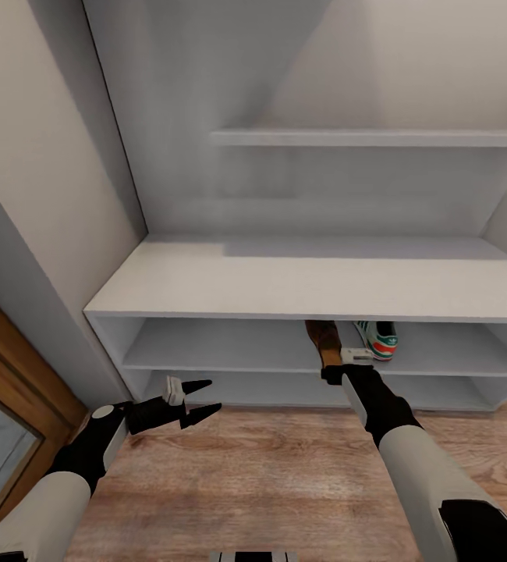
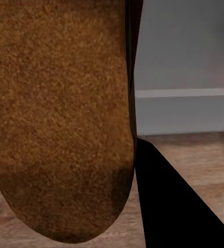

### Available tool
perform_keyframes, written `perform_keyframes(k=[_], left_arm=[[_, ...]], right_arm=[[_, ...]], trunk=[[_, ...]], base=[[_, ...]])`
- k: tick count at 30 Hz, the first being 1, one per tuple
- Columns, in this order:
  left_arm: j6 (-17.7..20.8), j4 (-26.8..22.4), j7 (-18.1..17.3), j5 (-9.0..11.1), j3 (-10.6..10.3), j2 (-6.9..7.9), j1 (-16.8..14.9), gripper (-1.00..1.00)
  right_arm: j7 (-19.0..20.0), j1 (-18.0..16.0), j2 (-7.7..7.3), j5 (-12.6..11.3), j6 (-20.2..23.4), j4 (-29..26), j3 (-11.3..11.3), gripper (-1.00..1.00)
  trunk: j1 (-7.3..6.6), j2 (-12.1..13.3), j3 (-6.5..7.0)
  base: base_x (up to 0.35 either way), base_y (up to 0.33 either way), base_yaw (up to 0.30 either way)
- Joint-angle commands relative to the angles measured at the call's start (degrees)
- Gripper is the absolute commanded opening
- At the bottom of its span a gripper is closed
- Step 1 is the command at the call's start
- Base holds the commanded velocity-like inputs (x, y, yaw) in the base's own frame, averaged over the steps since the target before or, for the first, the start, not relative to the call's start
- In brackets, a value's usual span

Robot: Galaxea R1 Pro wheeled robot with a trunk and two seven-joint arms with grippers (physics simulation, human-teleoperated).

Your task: Pick up the two gym shoes and the two sandals from the corridor floor and place them onto the hallstand (shoe rack) in the corridor, making sure they are on the rack and not on the floor. Arrange them so the two gym shoes are next to each other and the two sandals are next to each other.

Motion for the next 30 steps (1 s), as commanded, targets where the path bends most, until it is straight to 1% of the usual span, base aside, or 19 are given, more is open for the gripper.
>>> perform_keyframes(k=[1,9,17,19,21,22,26,30], left_arm=[[-0.31,0.04,-0.13,0.07,0.03,-0.01,-0.03,1.00],[-0.31,0.04,-0.13,0.06,-0.05,-0.04,-0.03,1.00],[-0.31,0.04,-0.13,0.00,-0.32,-0.41,-0.03,1.00],[-0.31,0.04,-0.13,-0.01,-0.86,-0.68,-0.03,1.00],[-0.31,0.04,-0.13,-0.01,-1.88,-0.86,-0.03,1.00],[-0.31,0.04,-0.13,-0.01,-2.72,-0.96,-0.03,1.00],[-0.31,0.04,-0.13,-0.01,-4.98,-1.06,-0.03,1.00],[-0.31,0.04,-0.13,0.00,-5.67,-1.10,-0.03,1.00]], right_arm=[[-0.23,-0.02,0.04,-0.14,0.28,-0.08,-0.11,-1.00],[-0.19,-0.02,0.04,-0.14,0.28,-0.08,-0.11,-1.00],[-0.21,-0.02,0.04,-0.14,0.28,-0.08,-0.11,-1.00],[-0.21,-0.01,0.04,-0.14,0.28,-0.08,-0.11,-1.00],[-0.21,-0.02,0.04,-0.14,0.28,-0.08,-0.11,-1.00],[-0.21,-0.01,0.04,-0.14,0.28,-0.08,-0.11,-1.00],[-0.21,-0.03,0.04,-0.14,0.28,-0.08,-0.11,-1.00],[-0.23,-0.03,0.04,-0.14,0.28,-0.08,-0.11,-1.00]], trunk=[[0.00,-0.02,-0.05],[0.00,-0.02,-0.05],[0.00,-0.02,-0.05],[0.00,-0.02,-0.05],[0.00,-0.02,-0.05],[0.00,-0.02,-0.05],[0.00,-0.02,-0.05],[0.00,-0.02,-0.05]], base=[[0.144,0.065,0.000],[0.216,0.120,0.000],[0.030,0.015,0.000],[0.070,0.001,0.000],[0.189,0.001,0.000],[0.250,0.000,0.000],[0.186,0.000,0.000],[0.036,0.000,0.000]])
